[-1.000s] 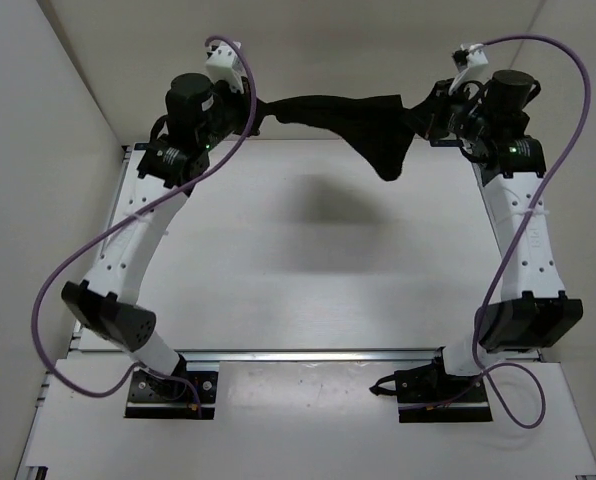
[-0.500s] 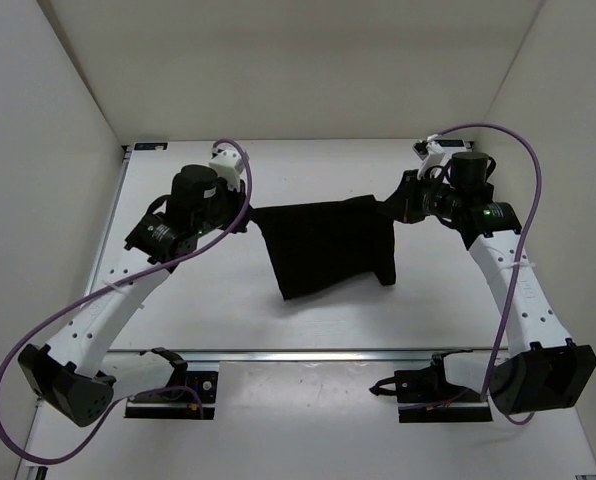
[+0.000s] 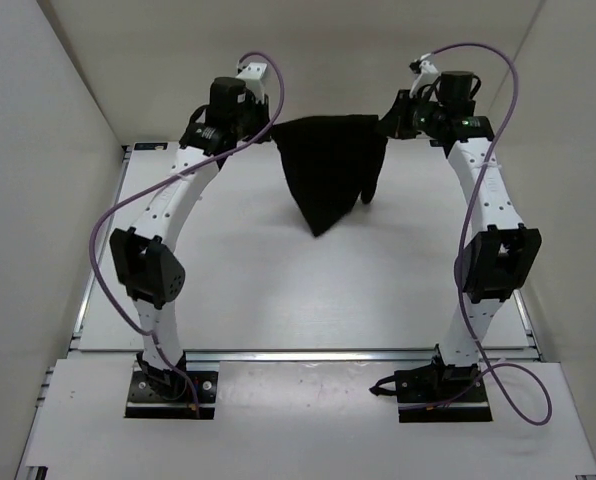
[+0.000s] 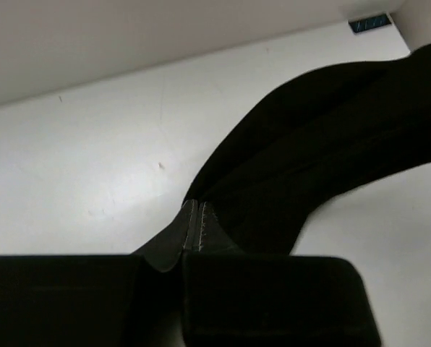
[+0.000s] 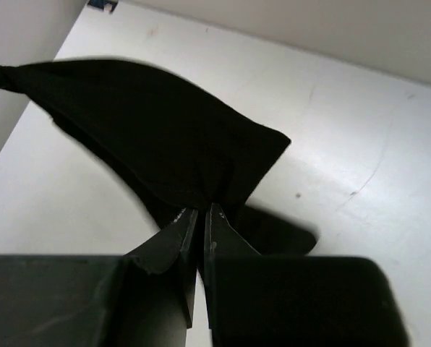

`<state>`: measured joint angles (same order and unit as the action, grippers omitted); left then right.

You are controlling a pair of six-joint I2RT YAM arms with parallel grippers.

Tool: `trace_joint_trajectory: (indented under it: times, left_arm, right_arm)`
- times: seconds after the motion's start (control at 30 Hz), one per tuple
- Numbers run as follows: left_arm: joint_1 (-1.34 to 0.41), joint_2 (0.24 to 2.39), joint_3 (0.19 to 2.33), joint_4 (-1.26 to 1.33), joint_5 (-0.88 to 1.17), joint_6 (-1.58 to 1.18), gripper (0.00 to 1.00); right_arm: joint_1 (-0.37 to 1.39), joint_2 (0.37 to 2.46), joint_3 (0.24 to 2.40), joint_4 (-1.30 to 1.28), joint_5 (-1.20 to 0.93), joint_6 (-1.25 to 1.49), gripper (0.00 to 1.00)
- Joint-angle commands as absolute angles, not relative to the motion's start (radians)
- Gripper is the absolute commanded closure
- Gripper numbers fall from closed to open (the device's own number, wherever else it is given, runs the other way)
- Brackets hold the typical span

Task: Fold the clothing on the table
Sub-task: Flatten the skirt out

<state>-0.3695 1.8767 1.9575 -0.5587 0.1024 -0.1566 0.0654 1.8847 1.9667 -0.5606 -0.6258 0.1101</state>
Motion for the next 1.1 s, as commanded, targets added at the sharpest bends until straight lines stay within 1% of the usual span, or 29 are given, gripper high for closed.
trace_joint_trajectory:
  times: [0.0,0.07,0.17,0.27,0.33,0.37,0.43,0.47,0.5,0.57,0.63,0.73,0.77,0.8,0.83,0.9,0.93,0.97,1.0,1.07]
  left_arm:
    - [-0.357,1.864,2.189,-0.575,0.063,-0.101,1.00]
    - [-0.344,1.841,2.217,-0.557,0.046,-0.089,1.00]
    - [-0.357,1.751,2.163,-0.557,0.008,-0.048,1.00]
    - [-0.403,1.633,1.988,-0.538,-0.055,-0.002,1.00]
    - [-0.442,1.545,1.781,-0.508,-0.067,0.000,1.00]
    - [-0.449,1.478,1.716,-0.485,-0.081,-0.005,1.00]
    - [-0.468,1.386,1.459,-0.457,-0.059,-0.058,1.00]
    - [-0.488,1.327,1.353,-0.459,-0.051,-0.095,1.00]
    - [-0.491,1.274,1.306,-0.475,-0.028,-0.110,1.00]
    - [-0.529,1.214,1.147,-0.514,-0.008,-0.176,1.00]
    - [-0.555,1.164,1.064,-0.545,-0.005,-0.215,1.00]
    - [-0.543,1.123,1.014,-0.565,0.058,-0.253,1.00]
    - [-0.535,1.135,1.014,-0.572,0.063,-0.256,1.00]
    - [-0.534,1.144,1.017,-0.562,0.072,-0.253,1.00]
    - [-0.528,1.155,1.014,-0.563,0.081,-0.247,1.00]
    - [-0.525,1.195,1.003,-0.566,0.103,-0.245,1.00]
    - [-0.531,1.203,0.988,-0.557,0.119,-0.242,1.00]
    - [-0.528,1.213,0.956,-0.548,0.121,-0.248,1.00]
    - [-0.535,1.210,0.939,-0.528,0.145,-0.253,1.00]
    - [-0.540,1.204,0.873,-0.502,0.176,-0.268,1.00]
  right_arm:
    - [0.008,1.822,2.117,-0.488,-0.655,0.136,1.00]
    - [0.005,1.800,2.152,-0.503,-0.647,0.120,1.00]
    - [-0.029,1.720,2.117,-0.523,-0.603,0.077,1.00]
    - [-0.017,1.613,1.975,-0.516,-0.581,0.041,0.99]
    - [-0.006,1.528,1.732,-0.474,-0.571,0.026,1.00]
    - [0.017,1.467,1.665,-0.453,-0.563,0.028,1.00]
    - [0.066,1.357,1.373,-0.425,-0.539,0.032,1.00]
    - [0.083,1.333,1.239,-0.413,-0.534,0.041,1.00]
    - [0.121,1.291,1.179,-0.407,-0.538,0.054,1.00]
    - [0.188,1.234,0.964,-0.404,-0.546,0.104,1.00]
    - [0.254,1.181,0.855,-0.410,-0.567,0.144,1.00]
    - [0.256,1.144,0.789,-0.411,-0.624,0.179,0.98]
    - [0.246,1.138,0.766,-0.387,-0.626,0.193,0.87]
    - [0.226,1.128,0.761,-0.358,-0.667,0.195,0.79]
    - [0.192,1.123,0.747,-0.350,-0.695,0.195,0.76]
    - [0.157,1.123,0.720,-0.286,-0.713,0.213,0.65]
    - [0.140,1.126,0.710,-0.266,-0.732,0.221,0.63]
    - [0.137,1.138,0.713,-0.247,-0.738,0.232,0.59]
    - [0.135,1.143,0.712,-0.235,-0.744,0.232,0.52]
    - [0.146,1.169,0.712,-0.226,-0.741,0.250,0.49]
